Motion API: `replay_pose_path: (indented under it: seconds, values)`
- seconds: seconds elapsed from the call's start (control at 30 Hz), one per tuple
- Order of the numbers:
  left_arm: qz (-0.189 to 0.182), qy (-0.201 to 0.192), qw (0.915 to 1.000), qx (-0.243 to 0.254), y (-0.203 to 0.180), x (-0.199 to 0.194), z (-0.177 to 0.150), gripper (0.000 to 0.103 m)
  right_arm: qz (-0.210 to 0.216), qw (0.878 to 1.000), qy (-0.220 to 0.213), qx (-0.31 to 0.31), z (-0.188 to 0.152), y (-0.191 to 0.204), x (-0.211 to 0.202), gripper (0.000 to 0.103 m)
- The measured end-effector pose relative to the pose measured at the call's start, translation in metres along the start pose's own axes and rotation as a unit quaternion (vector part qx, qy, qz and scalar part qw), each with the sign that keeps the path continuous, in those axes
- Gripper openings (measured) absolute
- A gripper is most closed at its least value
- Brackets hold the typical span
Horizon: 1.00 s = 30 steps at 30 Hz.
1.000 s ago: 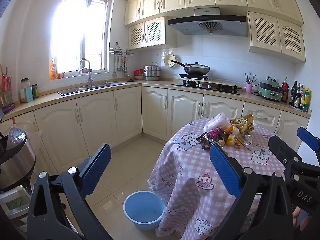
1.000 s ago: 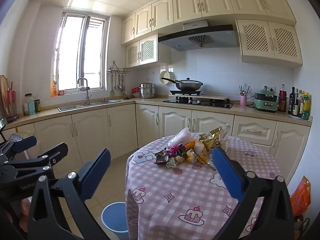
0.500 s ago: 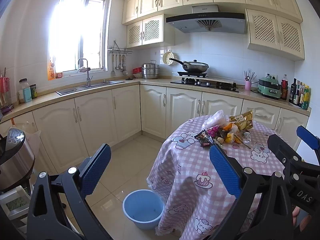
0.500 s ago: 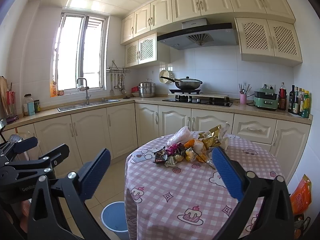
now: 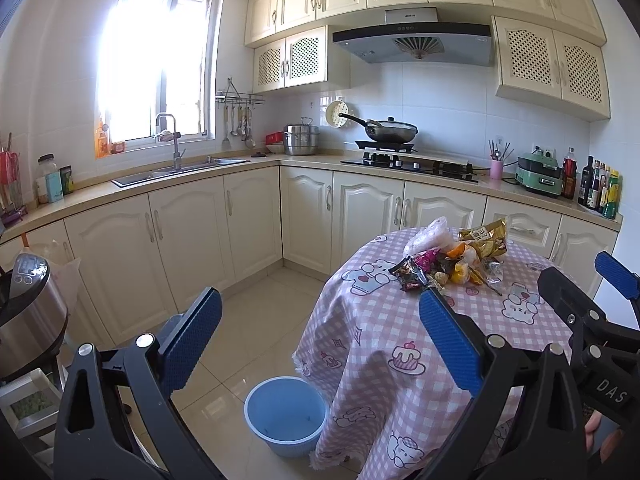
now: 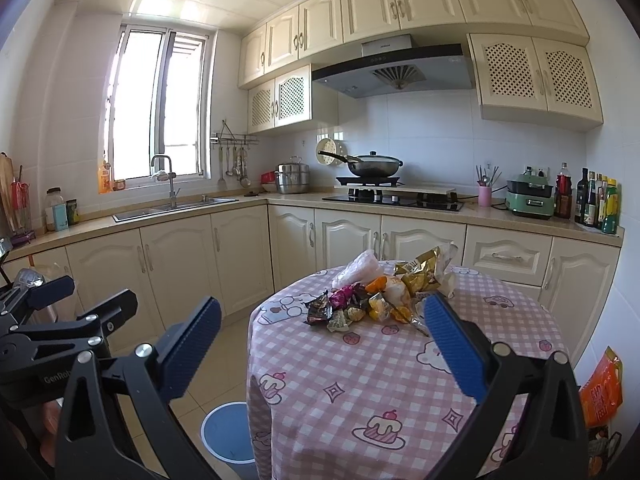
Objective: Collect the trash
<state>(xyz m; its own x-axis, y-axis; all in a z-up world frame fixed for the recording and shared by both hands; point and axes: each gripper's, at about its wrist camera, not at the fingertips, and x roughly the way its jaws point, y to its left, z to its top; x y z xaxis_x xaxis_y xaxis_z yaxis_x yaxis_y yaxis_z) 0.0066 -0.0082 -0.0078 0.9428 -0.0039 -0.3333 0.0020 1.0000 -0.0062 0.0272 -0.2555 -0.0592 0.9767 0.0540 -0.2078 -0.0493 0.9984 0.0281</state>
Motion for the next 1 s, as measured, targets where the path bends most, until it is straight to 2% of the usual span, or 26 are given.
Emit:
replay_pose_path:
  seconds: [1.0]
  values:
    - [0.001,0.003,1.0000,-0.004,-0.0001,-0.0003,-0.0012,0.096,-0.002,1.000,0.005,-0.001,-0.0024,-0.0014,-0.0007,0.099]
